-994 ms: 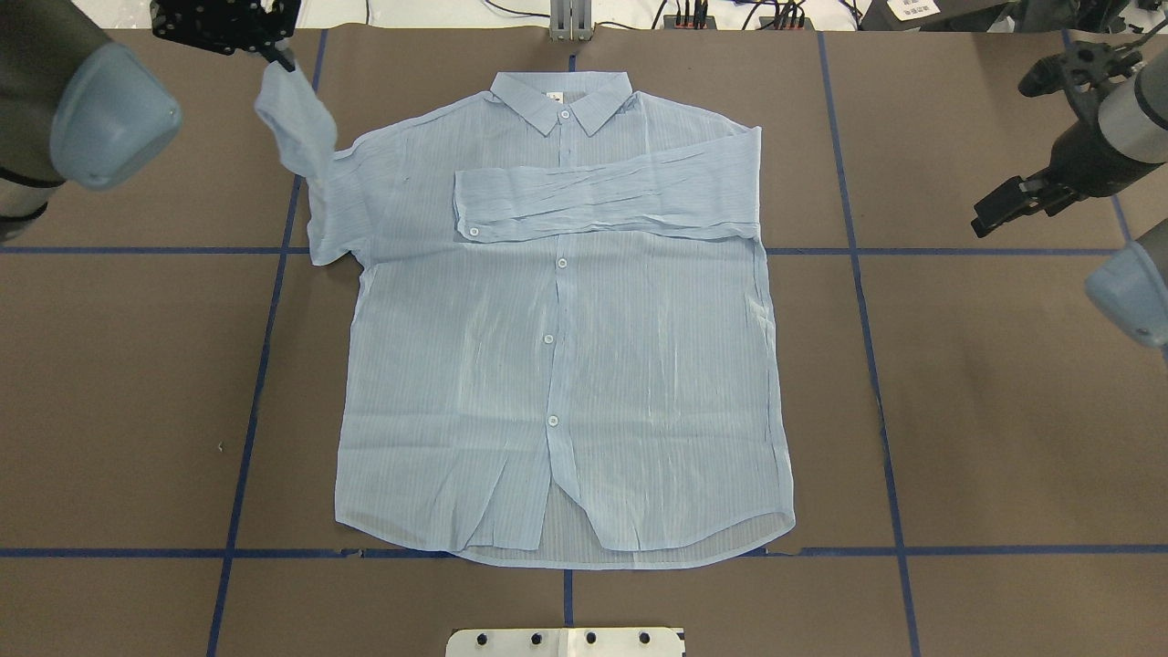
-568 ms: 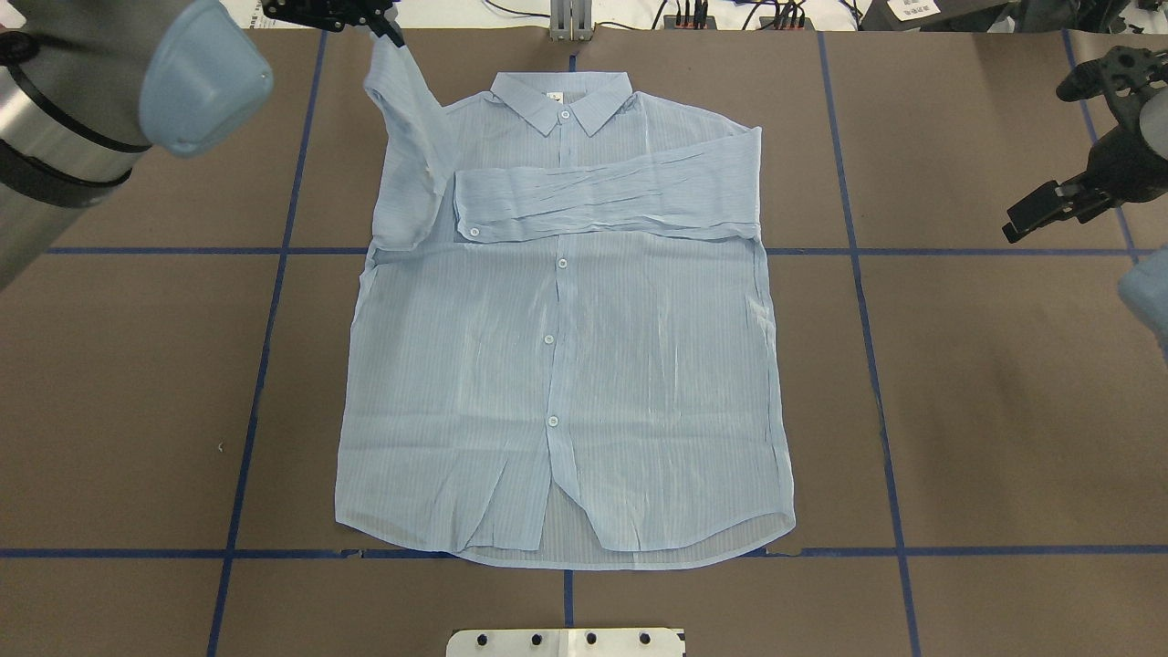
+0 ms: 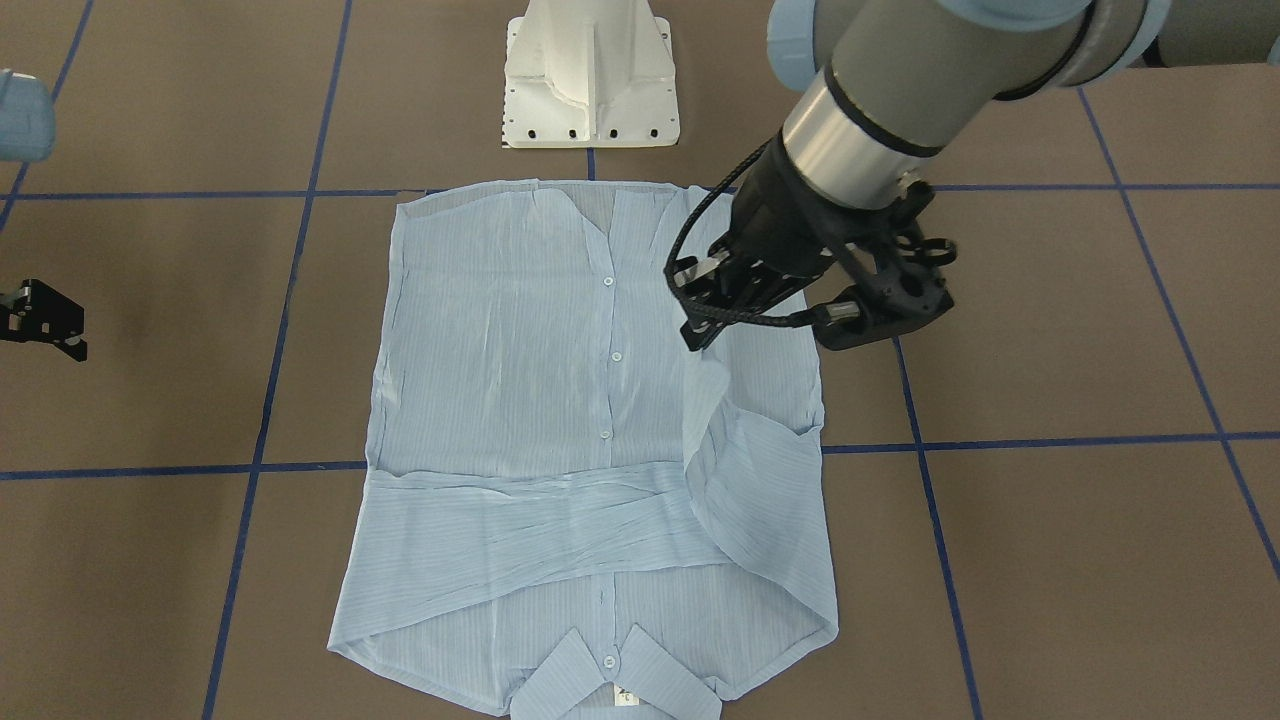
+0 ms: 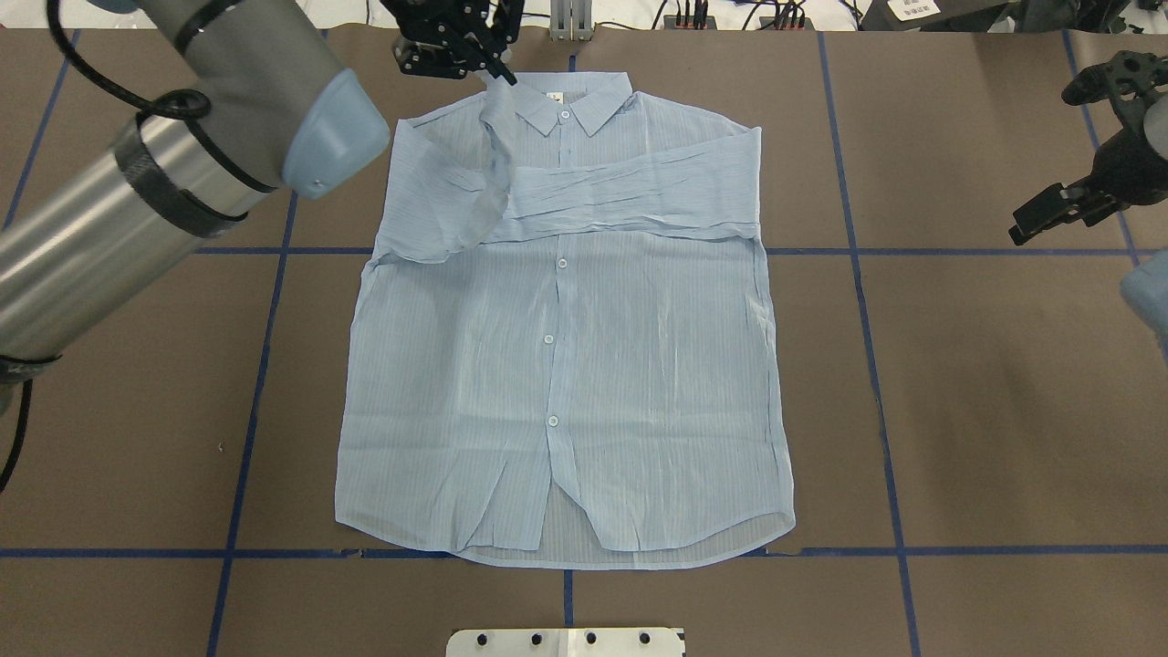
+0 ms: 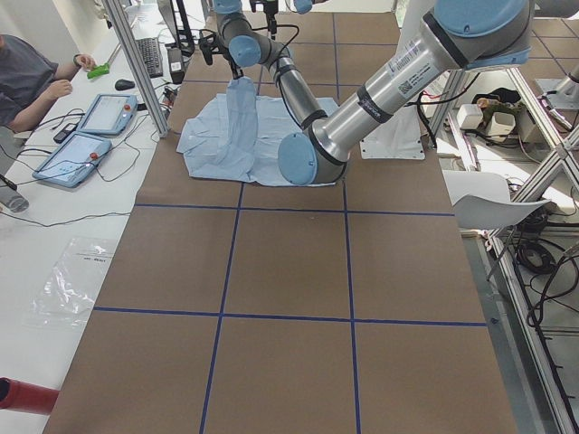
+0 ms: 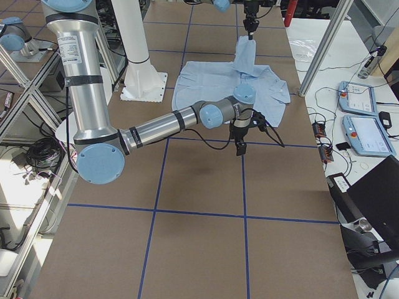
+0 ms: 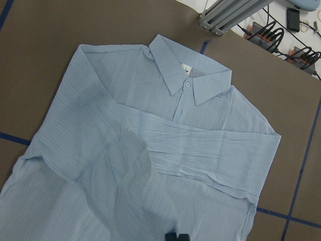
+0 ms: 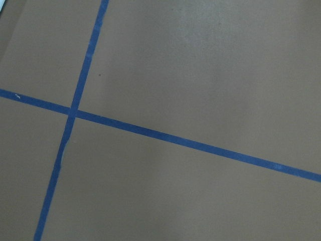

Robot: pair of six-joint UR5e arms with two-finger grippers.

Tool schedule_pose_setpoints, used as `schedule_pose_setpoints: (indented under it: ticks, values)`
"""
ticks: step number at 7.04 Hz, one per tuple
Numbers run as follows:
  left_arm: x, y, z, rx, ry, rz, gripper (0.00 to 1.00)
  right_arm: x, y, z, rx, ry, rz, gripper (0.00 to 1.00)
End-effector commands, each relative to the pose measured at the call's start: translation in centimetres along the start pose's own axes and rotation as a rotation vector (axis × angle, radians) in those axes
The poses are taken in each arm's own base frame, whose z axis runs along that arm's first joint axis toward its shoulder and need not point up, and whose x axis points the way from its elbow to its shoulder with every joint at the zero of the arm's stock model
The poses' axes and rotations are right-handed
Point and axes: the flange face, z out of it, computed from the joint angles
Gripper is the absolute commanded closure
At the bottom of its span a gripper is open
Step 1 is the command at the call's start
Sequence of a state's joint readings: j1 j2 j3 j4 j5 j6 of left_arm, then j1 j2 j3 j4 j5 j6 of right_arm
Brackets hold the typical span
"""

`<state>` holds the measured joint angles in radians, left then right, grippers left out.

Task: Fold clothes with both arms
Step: 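Carry the sleeve across the shirt body with the left gripper and lay it down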

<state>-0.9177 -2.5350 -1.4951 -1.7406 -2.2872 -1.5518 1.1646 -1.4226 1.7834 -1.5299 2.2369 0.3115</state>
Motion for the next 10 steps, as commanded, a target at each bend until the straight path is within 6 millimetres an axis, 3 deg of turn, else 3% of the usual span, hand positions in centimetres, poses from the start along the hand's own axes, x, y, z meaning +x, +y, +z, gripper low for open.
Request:
schedule_pose_setpoints:
  ticks: [1, 3, 4, 6, 7, 8, 9, 10]
  values:
    - [3.3, 2.7, 8.4, -0.008, 0.026, -0.038, 1.00, 0.7, 0.6, 0.5, -0.011, 0.005, 0.011, 0.00]
    - [5.4, 5.8, 17.2, 0.039, 0.035, -0.050, 1.00, 0.8, 0.8, 0.6, -0.015, 0.004, 0.011, 0.00]
    - [5.7, 7.2, 20.4, 0.070, 0.046, -0.045, 1.00, 0.9, 0.8, 0.6, -0.017, 0.005, 0.012, 0.00]
    - [4.9, 11.1, 24.6, 0.068, 0.054, -0.014, 1.00, 0.8, 0.8, 0.6, -0.016, 0.001, 0.012, 0.00]
    - [4.4, 12.8, 26.6, 0.070, 0.076, 0.013, 0.08, 0.6, 0.8, 0.6, -0.018, -0.008, 0.011, 0.00]
    - [5.2, 14.5, 26.6, 0.051, 0.121, 0.035, 0.00, 0.5, 0.8, 0.6, -0.023, -0.021, 0.017, 0.00]
    - [6.4, 14.9, 25.8, 0.048, 0.140, 0.047, 0.00, 0.1, 0.7, 0.4, -0.023, -0.036, 0.014, 0.00]
    - [6.0, 14.3, 25.8, 0.054, 0.136, 0.048, 0.01, -0.5, 0.7, 0.1, -0.023, -0.059, 0.014, 0.00]
